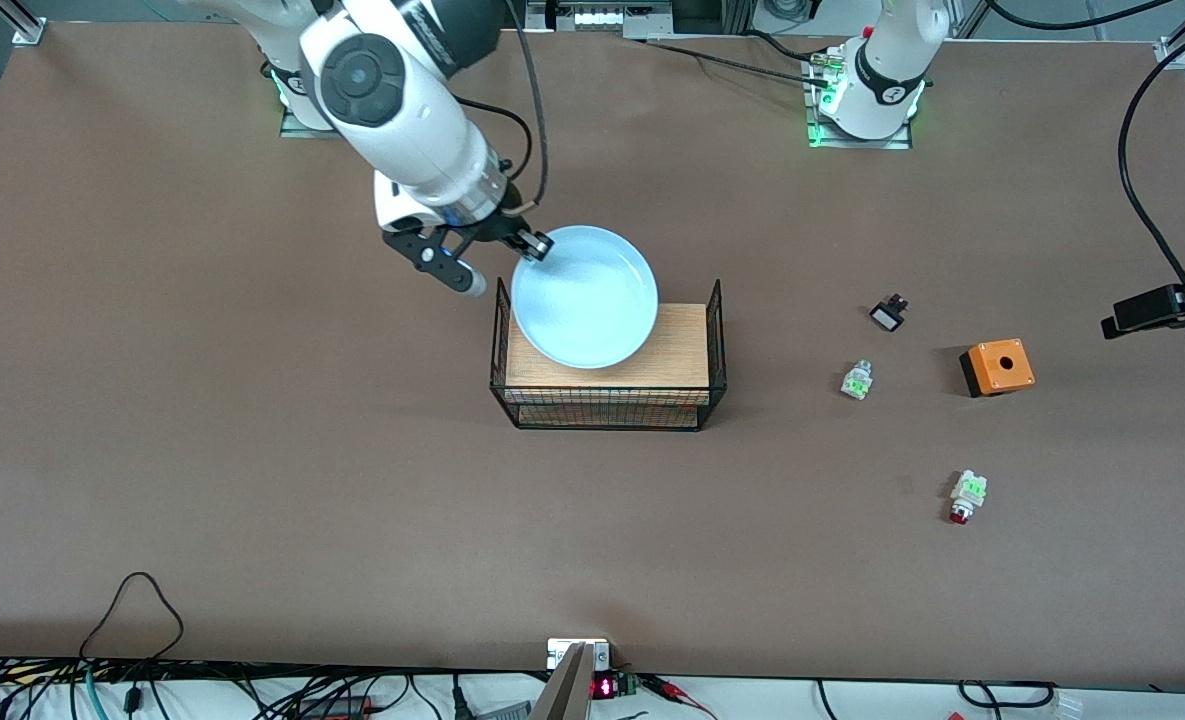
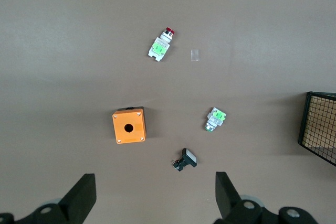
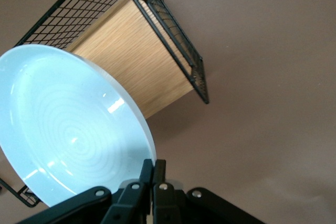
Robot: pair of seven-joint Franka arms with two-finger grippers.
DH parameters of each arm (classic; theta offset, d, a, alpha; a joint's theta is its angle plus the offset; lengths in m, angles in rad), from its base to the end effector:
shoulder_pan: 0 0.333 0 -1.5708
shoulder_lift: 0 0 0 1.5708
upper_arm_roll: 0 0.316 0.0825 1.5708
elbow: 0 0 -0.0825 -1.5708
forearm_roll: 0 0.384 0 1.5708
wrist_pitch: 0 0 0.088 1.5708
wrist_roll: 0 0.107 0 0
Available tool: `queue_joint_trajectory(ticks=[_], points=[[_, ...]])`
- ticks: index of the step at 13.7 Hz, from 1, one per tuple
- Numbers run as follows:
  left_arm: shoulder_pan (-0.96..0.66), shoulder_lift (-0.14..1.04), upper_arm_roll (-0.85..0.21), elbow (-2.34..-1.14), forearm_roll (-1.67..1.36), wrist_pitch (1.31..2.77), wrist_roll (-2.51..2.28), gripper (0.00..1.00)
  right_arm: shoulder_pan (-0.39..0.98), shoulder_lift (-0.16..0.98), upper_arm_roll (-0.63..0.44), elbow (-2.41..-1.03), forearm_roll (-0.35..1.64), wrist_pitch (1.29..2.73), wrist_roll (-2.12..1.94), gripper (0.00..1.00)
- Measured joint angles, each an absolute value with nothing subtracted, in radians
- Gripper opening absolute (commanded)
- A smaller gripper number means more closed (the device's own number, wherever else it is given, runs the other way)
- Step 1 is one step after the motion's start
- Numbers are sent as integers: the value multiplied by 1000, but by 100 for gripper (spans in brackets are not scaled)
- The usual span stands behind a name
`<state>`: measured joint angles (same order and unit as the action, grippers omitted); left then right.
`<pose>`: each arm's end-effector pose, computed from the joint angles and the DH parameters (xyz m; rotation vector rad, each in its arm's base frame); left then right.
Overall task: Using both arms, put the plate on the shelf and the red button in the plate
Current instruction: 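Lower the plate onto the wooden board and open the right gripper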
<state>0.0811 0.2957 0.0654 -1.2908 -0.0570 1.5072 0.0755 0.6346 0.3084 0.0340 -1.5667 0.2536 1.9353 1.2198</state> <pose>0.6304 0.0801 0.5745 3.0914 0.1044 -0.1146 0.5092 0.4210 0.4736 -2.7889 0.9193 0.2470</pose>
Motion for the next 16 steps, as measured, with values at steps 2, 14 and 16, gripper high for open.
queue_joint_trajectory(ticks=[2, 14, 16], points=[[81, 298, 65, -1291, -57, 1510, 76, 100, 661, 335, 34, -1566, 254, 1958, 1237, 0], [81, 310, 66, -1291, -57, 1521, 76, 100, 671, 434, 31, -1566, 254, 2075, 1238, 0], [81, 310, 66, -1291, -57, 1521, 76, 100, 671, 443, 30, -1567, 253, 2076, 1228, 0]])
